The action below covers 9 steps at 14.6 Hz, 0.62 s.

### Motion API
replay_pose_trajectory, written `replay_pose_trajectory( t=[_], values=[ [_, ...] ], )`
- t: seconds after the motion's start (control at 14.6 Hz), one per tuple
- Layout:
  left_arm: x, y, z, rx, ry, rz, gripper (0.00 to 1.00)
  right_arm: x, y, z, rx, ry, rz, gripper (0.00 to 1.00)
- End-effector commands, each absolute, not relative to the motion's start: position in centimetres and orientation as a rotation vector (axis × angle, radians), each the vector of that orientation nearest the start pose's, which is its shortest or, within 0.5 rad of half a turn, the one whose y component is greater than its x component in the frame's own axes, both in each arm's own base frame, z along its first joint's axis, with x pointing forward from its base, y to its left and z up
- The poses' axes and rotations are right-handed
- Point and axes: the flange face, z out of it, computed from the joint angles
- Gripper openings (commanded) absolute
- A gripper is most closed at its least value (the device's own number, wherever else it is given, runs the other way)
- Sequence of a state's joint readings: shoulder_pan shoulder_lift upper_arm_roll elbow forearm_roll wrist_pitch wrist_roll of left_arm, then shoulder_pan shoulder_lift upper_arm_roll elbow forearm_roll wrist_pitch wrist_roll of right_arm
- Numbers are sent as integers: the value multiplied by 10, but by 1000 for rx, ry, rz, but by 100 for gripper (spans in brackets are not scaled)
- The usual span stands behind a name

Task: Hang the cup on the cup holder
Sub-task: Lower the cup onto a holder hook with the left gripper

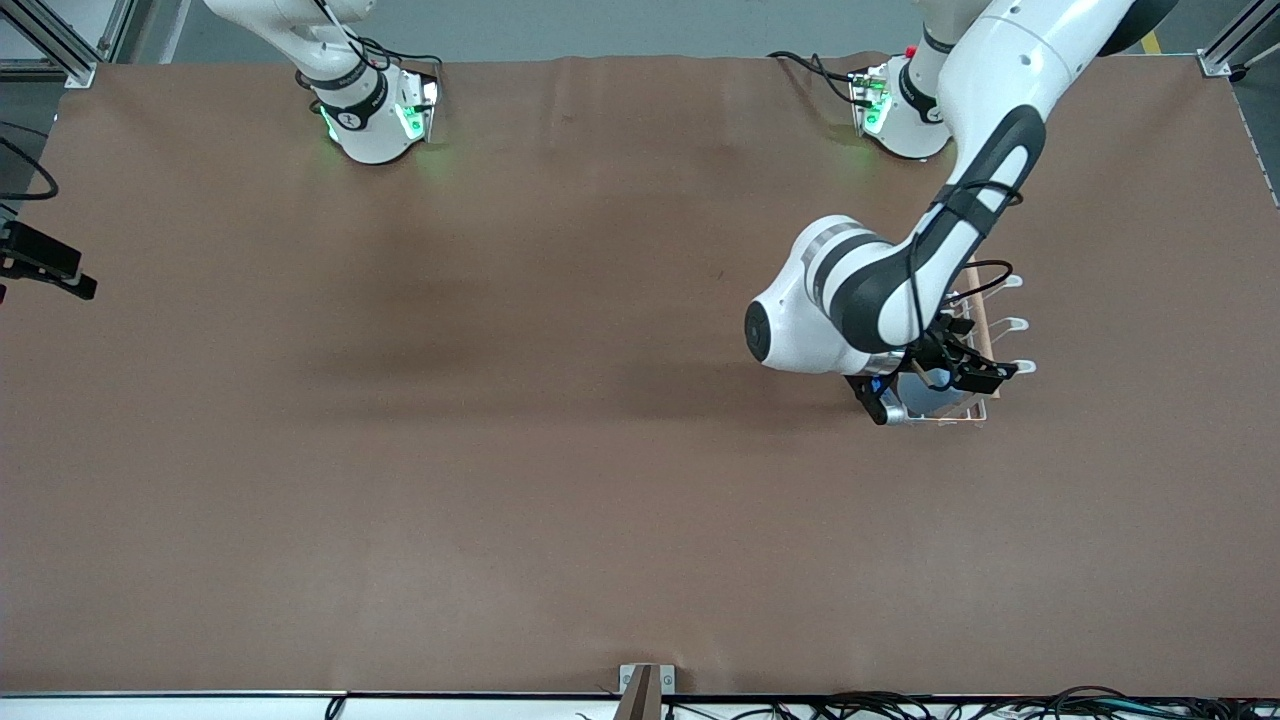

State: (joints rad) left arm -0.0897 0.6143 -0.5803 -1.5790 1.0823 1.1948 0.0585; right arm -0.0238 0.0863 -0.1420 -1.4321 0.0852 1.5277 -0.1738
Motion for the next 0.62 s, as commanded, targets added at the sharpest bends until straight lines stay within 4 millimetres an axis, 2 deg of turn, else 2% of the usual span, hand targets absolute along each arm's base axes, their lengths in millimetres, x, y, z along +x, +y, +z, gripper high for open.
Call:
replay_pose_trajectory(
  t=[0.0, 0.21, 0.34, 0.41, 0.48, 0.55],
  values=[
    [585, -220, 378, -2126, 751, 464, 100, 568, -86, 638, -3040, -16, -37, 100],
    [590, -192, 454, -2446, 600, 284, 100, 568, -83, 639, -3058, -22, -38, 100],
    [589, -156, 509, -2701, 445, 180, 100, 569, -85, 641, -3109, -30, -44, 100],
    [589, -131, 530, -2823, 348, 135, 100, 569, -82, 643, -3175, -53, -30, 100],
    [588, -103, 548, -2947, 243, 99, 100, 570, -76, 642, -3206, -75, -18, 100],
    [585, -88, 556, -3031, 173, 95, 100, 569, -70, 643, -3205, -89, -11, 100]
  ],
)
